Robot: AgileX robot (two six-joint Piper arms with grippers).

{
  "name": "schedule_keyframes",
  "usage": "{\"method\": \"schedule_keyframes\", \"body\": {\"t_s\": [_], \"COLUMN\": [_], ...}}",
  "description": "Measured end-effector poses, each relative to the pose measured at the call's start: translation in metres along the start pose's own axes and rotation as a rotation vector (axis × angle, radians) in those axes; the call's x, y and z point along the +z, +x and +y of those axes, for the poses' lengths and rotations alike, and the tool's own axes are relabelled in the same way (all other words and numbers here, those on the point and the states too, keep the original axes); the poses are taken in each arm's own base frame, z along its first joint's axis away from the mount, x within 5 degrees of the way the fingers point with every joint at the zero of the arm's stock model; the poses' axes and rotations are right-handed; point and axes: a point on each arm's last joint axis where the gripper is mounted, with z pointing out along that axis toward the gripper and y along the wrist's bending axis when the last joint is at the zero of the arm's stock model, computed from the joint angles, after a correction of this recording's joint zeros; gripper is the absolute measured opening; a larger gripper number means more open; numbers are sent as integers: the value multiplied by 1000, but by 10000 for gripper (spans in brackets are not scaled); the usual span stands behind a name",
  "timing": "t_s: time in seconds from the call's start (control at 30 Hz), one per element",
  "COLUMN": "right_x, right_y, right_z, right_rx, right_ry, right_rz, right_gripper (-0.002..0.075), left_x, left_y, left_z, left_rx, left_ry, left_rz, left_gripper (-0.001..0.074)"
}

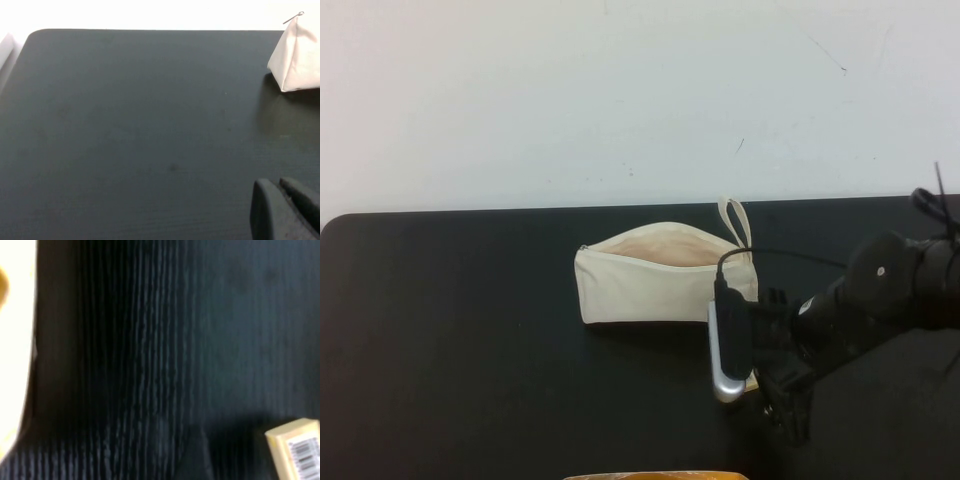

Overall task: Put eraser into pencil case
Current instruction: Pick up the eraser from the table

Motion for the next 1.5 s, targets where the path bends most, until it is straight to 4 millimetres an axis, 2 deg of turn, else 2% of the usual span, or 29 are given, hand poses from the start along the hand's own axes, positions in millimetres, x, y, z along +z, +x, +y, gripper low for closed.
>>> {"method": "schedule_keyframes", "body": {"t_s": [0.5, 0.6, 0.83, 1.07, 1.5], "right_x": [21, 22, 23, 25, 19], "right_y": [7, 7, 7, 5, 10], "right_z": [-4, -4, -4, -8, -11], "right_rx": [22, 57, 138, 340, 329], "right_ry": [16, 15, 6, 10, -22], "right_rz": [15, 12, 10, 11, 126], "right_gripper": [524, 516, 433, 419, 418], "left_x": [0, 0, 0, 0, 0], "left_y": [0, 0, 0, 0, 0], "left_z": [0, 0, 0, 0, 0], "left_rx": [0, 0, 0, 0, 0], "left_ry": [0, 0, 0, 0, 0], "left_rz": [0, 0, 0, 0, 0], "left_gripper": [-1, -1, -1, -1, -1]}}
